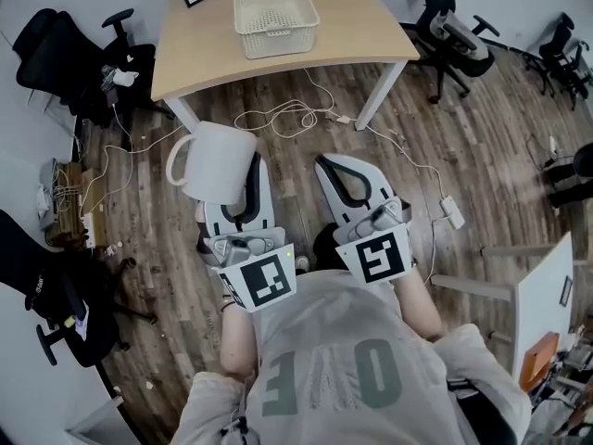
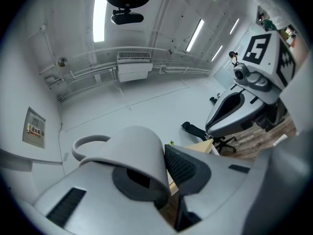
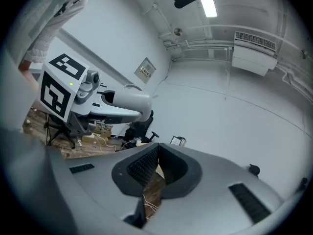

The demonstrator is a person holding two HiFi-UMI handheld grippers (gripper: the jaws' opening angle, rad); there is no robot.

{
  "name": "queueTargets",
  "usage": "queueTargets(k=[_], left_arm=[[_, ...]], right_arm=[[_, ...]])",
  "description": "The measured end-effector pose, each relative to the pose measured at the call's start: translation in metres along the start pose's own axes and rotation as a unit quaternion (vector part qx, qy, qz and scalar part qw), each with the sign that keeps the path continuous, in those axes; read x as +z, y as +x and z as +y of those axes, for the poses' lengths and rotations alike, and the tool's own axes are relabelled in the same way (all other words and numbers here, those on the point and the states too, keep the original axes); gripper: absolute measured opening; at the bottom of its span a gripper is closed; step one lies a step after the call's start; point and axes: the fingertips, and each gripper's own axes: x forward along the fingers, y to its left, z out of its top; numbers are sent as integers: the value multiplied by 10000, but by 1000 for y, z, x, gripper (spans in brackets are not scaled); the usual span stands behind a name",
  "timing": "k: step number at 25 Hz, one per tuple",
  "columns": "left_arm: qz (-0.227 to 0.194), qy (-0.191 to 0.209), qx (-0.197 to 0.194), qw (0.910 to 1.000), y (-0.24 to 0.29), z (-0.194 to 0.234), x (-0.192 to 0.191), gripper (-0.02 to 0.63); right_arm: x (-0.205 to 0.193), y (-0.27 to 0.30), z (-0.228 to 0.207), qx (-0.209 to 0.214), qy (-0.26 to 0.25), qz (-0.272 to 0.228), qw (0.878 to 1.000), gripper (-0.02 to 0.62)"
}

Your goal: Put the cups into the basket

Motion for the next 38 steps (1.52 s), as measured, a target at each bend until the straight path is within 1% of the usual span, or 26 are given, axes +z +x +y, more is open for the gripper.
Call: queueTargets(k=[2, 4, 7, 10, 12, 14, 16, 19, 23, 26, 29, 32, 35, 38], left_arm=[[-17, -75, -34, 10000, 15, 6, -8, 67], [-13, -101, -89, 9999, 29, 8, -16, 67], [68, 120, -62, 9999, 57, 14, -23, 67], [140, 209, -155, 9996, 86, 14, -32, 67], [305, 310, -212, 9988, 110, 16, -39, 67], [387, 331, -181, 9985, 139, 19, -45, 67], [363, 228, -151, 9990, 170, 21, -53, 67], [438, 143, -207, 9987, 218, 24, -65, 67], [496, 169, -62, 9986, 275, 28, -72, 67], [586, 207, -8, 9981, 308, 32, -79, 67], [670, 219, 23, 9975, 335, 38, -84, 67], [906, 411, 22, 9950, 354, 46, -88, 67], [1027, 471, -42, 9936, 370, 51, -95, 67], [1053, 524, -150, 9929, 390, 53, -101, 67]], right_arm=[[-6, 15, -8, -13, -56, 130, 9999, -2], [-14, 25, -14, -3, 55, 144, 9999, -2], [-28, 47, -34, -47, 226, 76, 9997, -2], [-46, 76, -55, -47, -45, 299, 9995, -2], [-52, 96, -72, -7, -135, 308, 9994, -2], [-57, 119, -94, 49, -74, 237, 9997, -2], [-66, 145, -117, 121, -44, 229, 9997, -1], [-75, 185, -147, 330, -167, 255, 9990, -1], [-84, 227, -184, 528, -264, 84, 9982, -1], [-90, 252, -206, 643, -210, -15, 9977, -2], [-94, 270, -225, 742, -175, -133, 9970, -1], [-97, 285, -239, 754, -58, -242, 9968, -2], [-102, 297, -250, 740, 54, -226, 9970, 0], [-108, 306, -256, 770, 111, -184, 9968, -1]])
